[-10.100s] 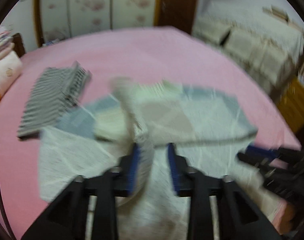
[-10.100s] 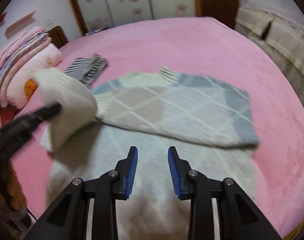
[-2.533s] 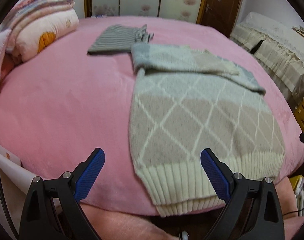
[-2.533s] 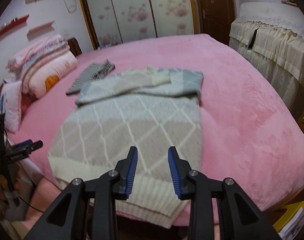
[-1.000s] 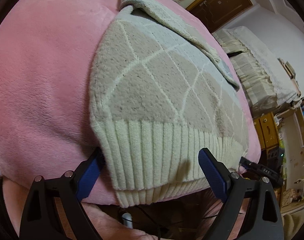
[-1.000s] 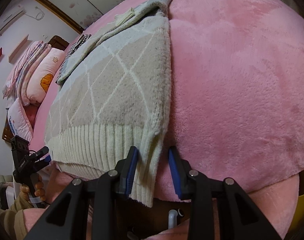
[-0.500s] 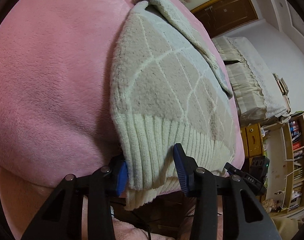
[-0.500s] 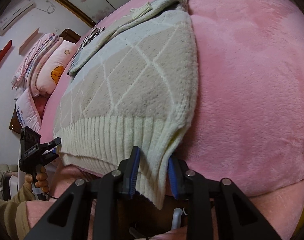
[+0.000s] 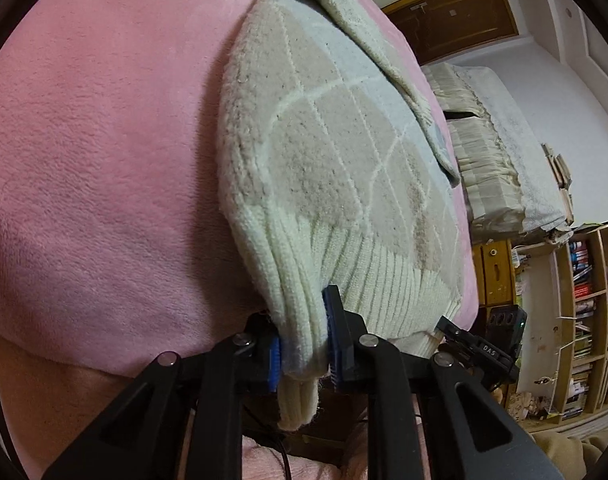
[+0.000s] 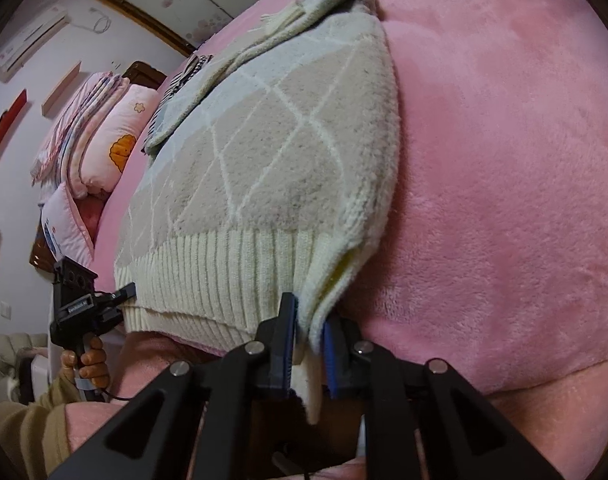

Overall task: Fold small clothes
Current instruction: 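Lift the hem with both tools and fold it up toward the collar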

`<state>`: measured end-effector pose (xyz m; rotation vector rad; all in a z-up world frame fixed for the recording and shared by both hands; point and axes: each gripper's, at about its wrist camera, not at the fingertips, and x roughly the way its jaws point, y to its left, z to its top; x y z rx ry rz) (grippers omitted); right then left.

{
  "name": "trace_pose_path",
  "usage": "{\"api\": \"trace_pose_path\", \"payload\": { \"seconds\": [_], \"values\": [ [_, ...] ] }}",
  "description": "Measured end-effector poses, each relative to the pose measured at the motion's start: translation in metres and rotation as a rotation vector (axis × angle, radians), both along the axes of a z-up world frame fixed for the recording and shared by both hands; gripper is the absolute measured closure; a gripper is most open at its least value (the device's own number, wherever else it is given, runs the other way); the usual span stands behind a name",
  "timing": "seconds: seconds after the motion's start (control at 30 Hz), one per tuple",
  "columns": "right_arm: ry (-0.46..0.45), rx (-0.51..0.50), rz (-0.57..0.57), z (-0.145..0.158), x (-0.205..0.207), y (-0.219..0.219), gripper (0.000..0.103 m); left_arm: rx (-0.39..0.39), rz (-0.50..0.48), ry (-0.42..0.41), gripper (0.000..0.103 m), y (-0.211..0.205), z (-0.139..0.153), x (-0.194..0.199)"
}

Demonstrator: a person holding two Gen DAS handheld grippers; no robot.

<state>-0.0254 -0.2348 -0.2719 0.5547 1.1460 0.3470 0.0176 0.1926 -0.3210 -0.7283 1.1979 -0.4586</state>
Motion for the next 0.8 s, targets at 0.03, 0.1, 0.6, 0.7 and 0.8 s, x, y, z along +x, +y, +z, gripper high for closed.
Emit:
{"api": "trace_pose_path", "payload": {
  "seconds": [0.03, 0.1, 0.6, 0.7, 0.8],
  "values": [
    [0.004, 0.007, -0.002, -0.001, 0.000, 0.000, 0.089, 0.011, 0.000, -0.001, 0.088, -0.001, 0.001, 0.000],
    [-0.002, 0.002, 0.010, 0.000, 0.000, -0.001, 0.092, 0.039, 0.001, -0.002, 0.091, -0.007, 0.007, 0.002],
    [-0.312, 0.118, 0.047, 0.111, 0.025, -0.015, 0.095, -0.091, 0.175, -0.179, 0.092, -0.012, 0.110, 0.057],
    [-0.375, 0.154, 0.016, 0.135, 0.053, -0.023, 0.096, -0.121, 0.254, -0.204, 0.092, -0.003, 0.126, 0.084],
    [-0.428, 0.167, -0.022, 0.157, 0.092, -0.031, 0.096, -0.124, 0.333, -0.229, 0.092, 0.005, 0.141, 0.119]
  ]
}}
